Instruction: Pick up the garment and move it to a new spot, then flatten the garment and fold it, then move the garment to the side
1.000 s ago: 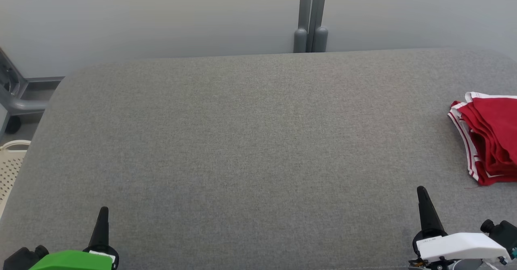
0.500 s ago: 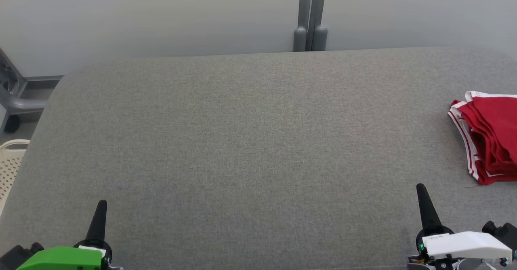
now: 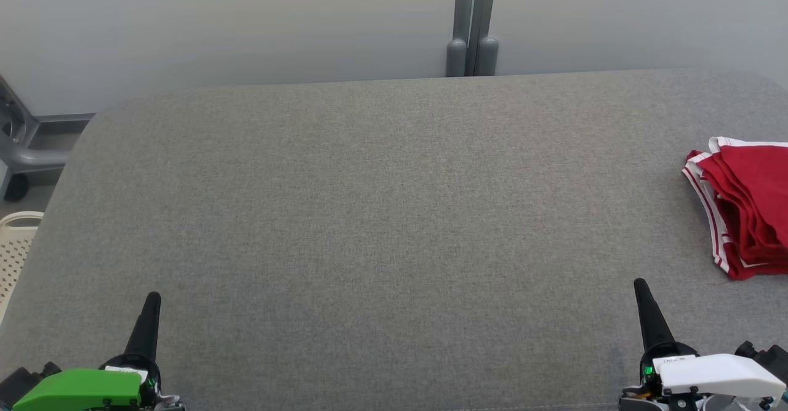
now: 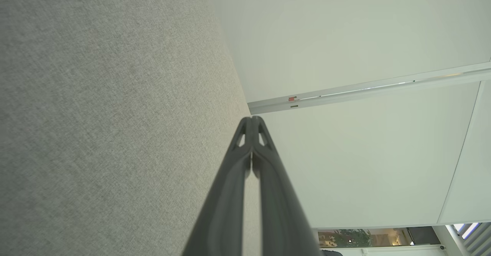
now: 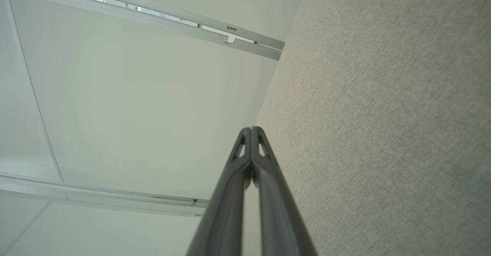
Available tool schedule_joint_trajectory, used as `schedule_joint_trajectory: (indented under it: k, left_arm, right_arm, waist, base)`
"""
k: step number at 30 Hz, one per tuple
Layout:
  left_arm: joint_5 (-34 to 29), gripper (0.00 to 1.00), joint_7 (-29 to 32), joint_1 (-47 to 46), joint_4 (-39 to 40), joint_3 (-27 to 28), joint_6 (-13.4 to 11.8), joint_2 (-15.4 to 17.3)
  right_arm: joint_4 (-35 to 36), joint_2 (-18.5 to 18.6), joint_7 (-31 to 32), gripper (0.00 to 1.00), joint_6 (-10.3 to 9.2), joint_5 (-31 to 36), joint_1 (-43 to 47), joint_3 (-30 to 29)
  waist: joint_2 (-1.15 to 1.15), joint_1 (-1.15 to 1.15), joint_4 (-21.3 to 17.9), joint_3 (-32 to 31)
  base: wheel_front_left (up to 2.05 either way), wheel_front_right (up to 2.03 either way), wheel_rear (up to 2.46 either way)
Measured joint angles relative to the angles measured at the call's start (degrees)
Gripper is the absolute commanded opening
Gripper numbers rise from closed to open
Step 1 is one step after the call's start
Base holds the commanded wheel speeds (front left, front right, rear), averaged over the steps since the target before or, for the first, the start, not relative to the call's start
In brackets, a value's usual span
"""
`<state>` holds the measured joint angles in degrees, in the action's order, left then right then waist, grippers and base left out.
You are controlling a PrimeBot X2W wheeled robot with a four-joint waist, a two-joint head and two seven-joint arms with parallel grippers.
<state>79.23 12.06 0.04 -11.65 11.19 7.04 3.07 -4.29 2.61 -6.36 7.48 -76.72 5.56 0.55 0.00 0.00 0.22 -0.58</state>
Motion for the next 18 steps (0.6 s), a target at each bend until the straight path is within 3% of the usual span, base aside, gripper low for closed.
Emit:
schedule_joint_trajectory:
  k: [18]
  left_arm:
    - [7.3,0.00,3.0,-0.9,0.8,1.3,0.0,-0.1]
  right_arm:
    - [2.1,0.1,1.0,0.00,0.00,-8.9,0.4,0.6]
  waist:
    - [0.00,0.00,-0.1,0.3]
  base:
    - [0.00,0.00,0.00]
